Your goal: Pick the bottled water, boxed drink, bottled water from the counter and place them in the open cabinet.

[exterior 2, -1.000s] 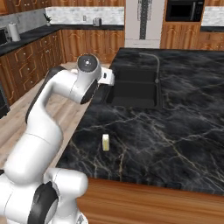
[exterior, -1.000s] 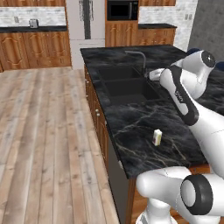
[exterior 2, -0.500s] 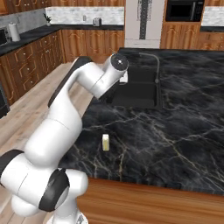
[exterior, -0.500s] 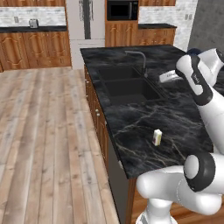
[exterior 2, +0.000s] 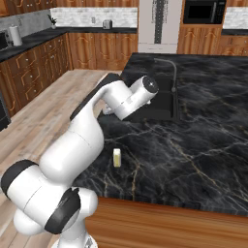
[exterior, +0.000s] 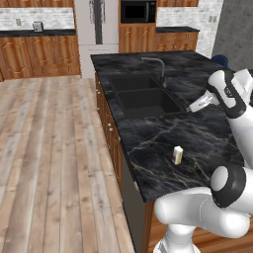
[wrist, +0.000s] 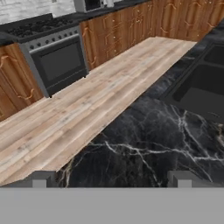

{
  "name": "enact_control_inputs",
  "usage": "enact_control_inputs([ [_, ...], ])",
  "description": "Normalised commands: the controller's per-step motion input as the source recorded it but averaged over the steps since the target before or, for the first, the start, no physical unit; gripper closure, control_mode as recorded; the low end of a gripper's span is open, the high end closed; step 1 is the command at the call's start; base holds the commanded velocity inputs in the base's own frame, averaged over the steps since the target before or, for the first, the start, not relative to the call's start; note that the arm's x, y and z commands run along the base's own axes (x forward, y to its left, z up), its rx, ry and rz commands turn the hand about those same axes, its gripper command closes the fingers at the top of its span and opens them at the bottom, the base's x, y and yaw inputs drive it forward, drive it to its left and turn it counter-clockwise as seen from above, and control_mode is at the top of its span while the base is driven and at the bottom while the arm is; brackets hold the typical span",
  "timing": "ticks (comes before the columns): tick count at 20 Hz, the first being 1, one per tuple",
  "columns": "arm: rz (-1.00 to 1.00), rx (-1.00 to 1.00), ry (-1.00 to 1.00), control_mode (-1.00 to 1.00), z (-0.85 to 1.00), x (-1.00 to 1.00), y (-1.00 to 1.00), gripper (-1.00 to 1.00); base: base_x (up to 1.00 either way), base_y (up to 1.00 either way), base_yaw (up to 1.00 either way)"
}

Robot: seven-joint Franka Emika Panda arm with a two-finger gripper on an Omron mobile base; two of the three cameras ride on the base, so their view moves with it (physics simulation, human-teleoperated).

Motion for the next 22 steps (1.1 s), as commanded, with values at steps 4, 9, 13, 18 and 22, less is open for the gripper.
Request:
enact_control_inputs([
  [4,0.17,-0.07,0.00,-1.00,-0.66,-0.02,-0.26,-1.00,0.00,0.00,0.00],
  [9,0.10,0.00,-0.12,-1.00,-0.44,-0.07,-0.35,-1.00,0.00,0.00,0.00],
  [13,0.09,0.04,-0.19,-1.00,-0.29,-0.21,-0.06,-1.00,0.00,0.00,0.00],
  [18,0.14,0.04,-0.06,-1.00,-0.47,-0.30,0.09,-1.00,0.00,0.00,0.00],
  [22,0.13,0.00,0.00,-1.00,-0.54,-0.06,0.09,-1.00,0.00,0.00,0.00],
])
